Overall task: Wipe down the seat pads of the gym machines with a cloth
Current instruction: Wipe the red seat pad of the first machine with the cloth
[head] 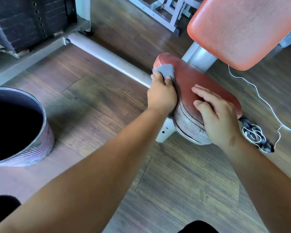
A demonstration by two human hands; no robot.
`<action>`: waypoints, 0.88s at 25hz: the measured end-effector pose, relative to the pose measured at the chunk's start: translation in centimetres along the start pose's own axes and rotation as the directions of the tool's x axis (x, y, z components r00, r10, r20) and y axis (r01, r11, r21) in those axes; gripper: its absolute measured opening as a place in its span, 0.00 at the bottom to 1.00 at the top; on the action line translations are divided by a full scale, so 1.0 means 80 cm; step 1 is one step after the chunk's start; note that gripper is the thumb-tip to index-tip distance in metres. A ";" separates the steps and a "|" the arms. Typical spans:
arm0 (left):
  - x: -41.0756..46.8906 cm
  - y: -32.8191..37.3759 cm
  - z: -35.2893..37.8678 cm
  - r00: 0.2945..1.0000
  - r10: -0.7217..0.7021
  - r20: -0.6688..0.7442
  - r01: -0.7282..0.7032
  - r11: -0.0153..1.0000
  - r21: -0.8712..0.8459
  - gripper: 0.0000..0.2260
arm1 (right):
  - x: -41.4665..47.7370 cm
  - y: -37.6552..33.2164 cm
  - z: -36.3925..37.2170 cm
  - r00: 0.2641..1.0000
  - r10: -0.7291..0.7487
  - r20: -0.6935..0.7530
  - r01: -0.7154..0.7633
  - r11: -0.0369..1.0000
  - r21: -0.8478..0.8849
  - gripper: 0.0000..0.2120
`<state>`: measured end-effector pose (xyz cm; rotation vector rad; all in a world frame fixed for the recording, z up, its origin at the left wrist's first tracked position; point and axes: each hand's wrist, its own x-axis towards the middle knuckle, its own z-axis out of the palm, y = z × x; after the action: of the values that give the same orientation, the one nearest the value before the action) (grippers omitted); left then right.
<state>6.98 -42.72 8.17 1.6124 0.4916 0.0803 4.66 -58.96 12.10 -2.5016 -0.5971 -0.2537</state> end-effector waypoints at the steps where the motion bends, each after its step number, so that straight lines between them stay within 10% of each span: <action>1: 0.026 0.007 -0.006 0.998 -0.043 -0.043 0.044 0.999 0.008 0.24 | -0.001 -0.001 0.000 1.000 0.002 0.001 -0.002 1.000 0.004 0.22; 9: -0.043 -0.016 -0.001 0.984 -0.071 0.166 0.095 0.985 -0.145 0.21 | -0.001 -0.003 0.000 1.000 0.027 -0.005 -0.027 1.000 -0.012 0.22; 22: -0.100 -0.009 -0.005 0.999 -0.030 0.027 0.034 0.987 -0.157 0.23 | -0.001 -0.012 0.000 0.998 0.065 0.009 -0.064 0.992 -0.108 0.22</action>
<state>-0.56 -45.22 9.45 1.4486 0.4800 0.0730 4.18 -58.27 12.50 -2.6229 -0.5195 -0.2520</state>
